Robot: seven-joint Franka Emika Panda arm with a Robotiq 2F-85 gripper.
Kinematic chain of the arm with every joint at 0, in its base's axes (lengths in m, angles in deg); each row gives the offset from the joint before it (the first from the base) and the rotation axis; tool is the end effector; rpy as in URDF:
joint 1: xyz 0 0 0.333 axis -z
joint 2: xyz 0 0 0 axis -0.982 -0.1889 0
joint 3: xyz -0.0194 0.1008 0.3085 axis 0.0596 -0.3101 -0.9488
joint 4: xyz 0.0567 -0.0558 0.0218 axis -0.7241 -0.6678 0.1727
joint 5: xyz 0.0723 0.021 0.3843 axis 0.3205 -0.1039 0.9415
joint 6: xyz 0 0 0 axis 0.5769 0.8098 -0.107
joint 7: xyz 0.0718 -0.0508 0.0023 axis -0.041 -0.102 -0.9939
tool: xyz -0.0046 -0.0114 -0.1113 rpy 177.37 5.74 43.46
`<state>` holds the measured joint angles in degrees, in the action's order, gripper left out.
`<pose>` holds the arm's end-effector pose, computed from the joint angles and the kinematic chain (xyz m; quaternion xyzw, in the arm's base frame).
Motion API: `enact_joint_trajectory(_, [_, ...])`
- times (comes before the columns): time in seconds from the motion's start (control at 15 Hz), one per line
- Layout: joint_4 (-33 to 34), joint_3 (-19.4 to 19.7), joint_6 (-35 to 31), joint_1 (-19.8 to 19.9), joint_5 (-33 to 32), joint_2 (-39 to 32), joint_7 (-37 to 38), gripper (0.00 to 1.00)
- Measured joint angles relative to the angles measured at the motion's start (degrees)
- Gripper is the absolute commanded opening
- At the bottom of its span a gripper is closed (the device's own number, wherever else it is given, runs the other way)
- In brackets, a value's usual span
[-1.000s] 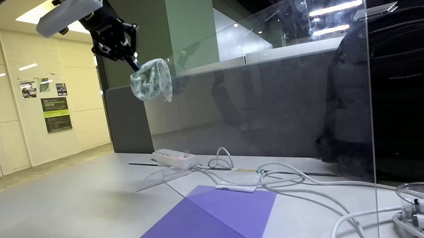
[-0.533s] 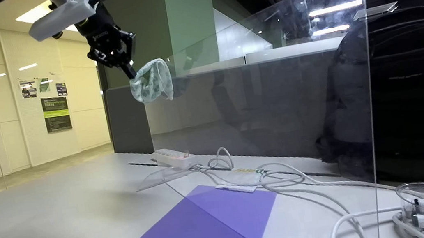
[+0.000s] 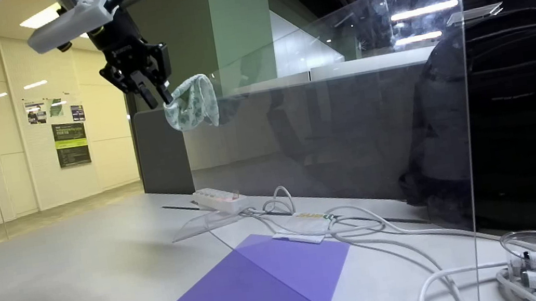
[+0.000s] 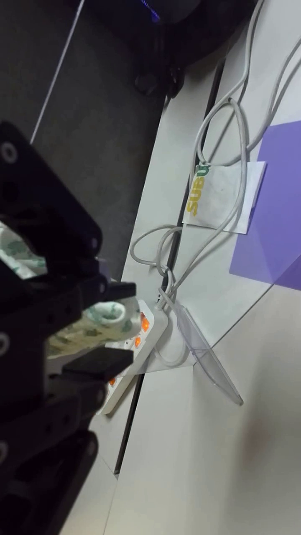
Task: Unhang the white cloth from the glass panel
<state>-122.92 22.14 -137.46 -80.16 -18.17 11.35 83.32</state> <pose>0.3939 0.0892 0.4462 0.9545 0.1056 0.2759 0.0413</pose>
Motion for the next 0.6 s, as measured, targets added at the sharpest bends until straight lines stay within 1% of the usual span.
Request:
enact_joint_trajectory(0.07, [0.0, -0.1, -0.1, 0.3, -0.2, 0.1, 0.0, 0.73])
enact_joint_trajectory(0.13, [0.0, -0.1, -0.3, 0.6, -0.4, 0.2, 0.1, 0.81])
enact_joint_trajectory(0.33, [0.0, -0.5, -0.7, 1.6, -1.0, 0.6, 0.1, 0.99])
enact_joint_trajectory(0.4, [0.0, -0.5, -0.9, 1.7, -1.0, 0.7, 0.2, 0.57])
enact_joint_trajectory(0.47, [0.0, -0.5, -1.1, 1.8, -1.0, 0.7, 0.2, 0.62])
enact_joint_trajectory(0.53, [0.0, -0.5, -1.4, 1.7, -0.9, 0.7, 0.2, 0.6])
enact_joint_trajectory(0.6, [0.0, -0.5, -1.8, 1.7, -0.9, 0.7, 0.2, 0.54])
